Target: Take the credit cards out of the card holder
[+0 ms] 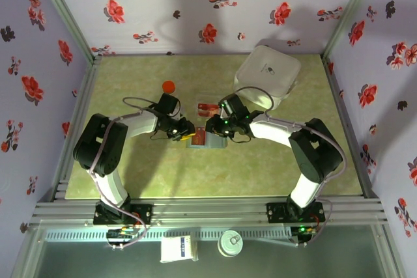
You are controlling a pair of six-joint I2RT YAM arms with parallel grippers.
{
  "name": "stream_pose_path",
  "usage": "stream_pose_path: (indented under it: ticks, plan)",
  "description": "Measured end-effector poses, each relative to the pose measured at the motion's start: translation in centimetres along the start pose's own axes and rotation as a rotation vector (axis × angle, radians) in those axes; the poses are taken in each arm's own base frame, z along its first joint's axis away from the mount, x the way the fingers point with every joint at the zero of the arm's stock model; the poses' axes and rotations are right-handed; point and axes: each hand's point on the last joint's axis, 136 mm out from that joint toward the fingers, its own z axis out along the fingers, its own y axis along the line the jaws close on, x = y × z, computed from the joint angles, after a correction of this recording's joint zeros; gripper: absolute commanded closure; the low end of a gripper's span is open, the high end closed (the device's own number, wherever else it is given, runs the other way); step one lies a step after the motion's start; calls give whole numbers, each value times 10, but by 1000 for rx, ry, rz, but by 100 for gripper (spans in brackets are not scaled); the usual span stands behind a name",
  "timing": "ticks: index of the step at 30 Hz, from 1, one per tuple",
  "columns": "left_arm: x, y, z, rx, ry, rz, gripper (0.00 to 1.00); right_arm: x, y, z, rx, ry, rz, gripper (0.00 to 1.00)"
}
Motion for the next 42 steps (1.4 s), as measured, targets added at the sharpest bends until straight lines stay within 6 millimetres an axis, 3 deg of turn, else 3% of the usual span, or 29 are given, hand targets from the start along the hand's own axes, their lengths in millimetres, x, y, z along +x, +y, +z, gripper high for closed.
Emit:
stream_pose_path:
  ticks: [5, 17, 24, 42]
  plan:
    - [0, -1, -1, 5, -6, -2, 73, 2, -1, 3, 1, 12, 3, 73]
    - [-2, 3, -4, -28, -21, 5, 86, 6, -3, 12, 4, 40, 6, 74]
    - [-10, -7, -9, -19, -33, 35, 89, 5, -3, 14, 6, 43, 8, 74]
    - [-3, 6, -1, -38, -6, 17, 92, 11, -12, 30, 13, 80, 27, 76]
